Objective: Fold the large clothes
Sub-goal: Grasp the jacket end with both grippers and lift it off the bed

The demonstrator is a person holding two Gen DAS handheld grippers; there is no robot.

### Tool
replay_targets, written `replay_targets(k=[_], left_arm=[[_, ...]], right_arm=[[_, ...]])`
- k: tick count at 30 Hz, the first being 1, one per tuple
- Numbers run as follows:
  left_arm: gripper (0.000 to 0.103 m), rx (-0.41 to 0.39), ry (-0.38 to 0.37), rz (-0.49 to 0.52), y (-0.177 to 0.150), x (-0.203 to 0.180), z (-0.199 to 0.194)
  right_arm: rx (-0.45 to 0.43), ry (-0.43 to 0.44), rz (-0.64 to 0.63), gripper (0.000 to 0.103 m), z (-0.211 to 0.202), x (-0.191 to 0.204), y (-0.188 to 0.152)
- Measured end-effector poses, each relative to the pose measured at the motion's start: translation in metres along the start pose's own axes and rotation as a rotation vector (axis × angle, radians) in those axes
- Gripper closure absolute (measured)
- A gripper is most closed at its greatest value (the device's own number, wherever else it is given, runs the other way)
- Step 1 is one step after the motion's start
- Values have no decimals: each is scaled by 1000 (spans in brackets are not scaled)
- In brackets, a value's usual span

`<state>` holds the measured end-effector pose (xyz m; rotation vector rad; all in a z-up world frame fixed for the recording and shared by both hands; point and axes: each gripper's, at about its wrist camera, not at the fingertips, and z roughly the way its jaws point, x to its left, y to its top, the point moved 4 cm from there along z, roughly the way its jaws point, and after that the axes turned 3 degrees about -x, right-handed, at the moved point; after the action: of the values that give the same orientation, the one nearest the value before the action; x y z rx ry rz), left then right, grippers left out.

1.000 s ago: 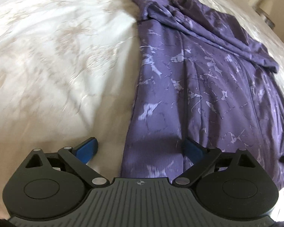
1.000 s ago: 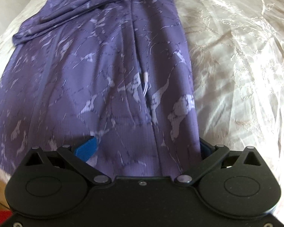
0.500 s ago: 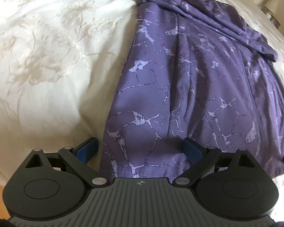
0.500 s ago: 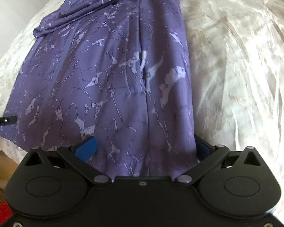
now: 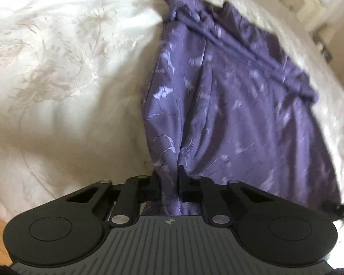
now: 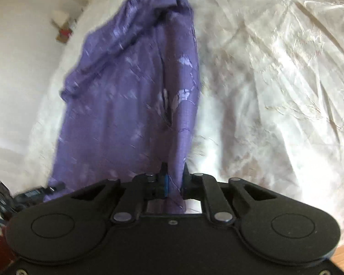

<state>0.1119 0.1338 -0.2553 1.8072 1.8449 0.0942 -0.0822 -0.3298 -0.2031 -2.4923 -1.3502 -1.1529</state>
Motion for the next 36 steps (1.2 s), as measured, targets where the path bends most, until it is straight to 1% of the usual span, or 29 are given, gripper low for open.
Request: replay_targets(k=[2,4,6,8,11,13,16,19,22,24,27,30,34,36], left_arm=[[96,-46,-46,-85,8,2,-14],[96,-97,-89,-163,22,4,-28],[96,-150,-122,-204,41,5,-42],[96,-194,-150,-220,64,3,-49],[96,-251,-194,-233,101,-3,-54],[96,-285,-229,-245,128,-9,-52],[96,-321,-276,-252,169,-23,-39],[96,-335,-298,-234,208,-40,-19],[96,-343,-313,-215,244,-48,3],[96,-343,-314,-199,266,-55,19],[96,-329,-311,-192,289,-56,36],[96,-304,-299,-192,309,-56,62],[96,-261,-283,-208,332,-53,98],[95,-235,-252,-202,340,-53,116]], right_arm=[[-29,40,15,87,-12,4,6],[-63,81,30,87,-26,11,18],[-99,114,39,87,-35,21,29],[-143,147,59,87,-37,35,44],[-218,187,93,87,-40,50,75],[-277,213,136,87,-39,57,102],[-335,242,171,87,-31,68,138],[-368,227,140,87,-16,84,179],[-394,195,111,87,6,100,218],[-407,173,106,87,19,104,238],[-412,133,105,87,41,107,268],[-404,72,106,87,60,107,294],[-372,-7,113,87,86,102,322],[-352,-34,102,87,97,102,331]])
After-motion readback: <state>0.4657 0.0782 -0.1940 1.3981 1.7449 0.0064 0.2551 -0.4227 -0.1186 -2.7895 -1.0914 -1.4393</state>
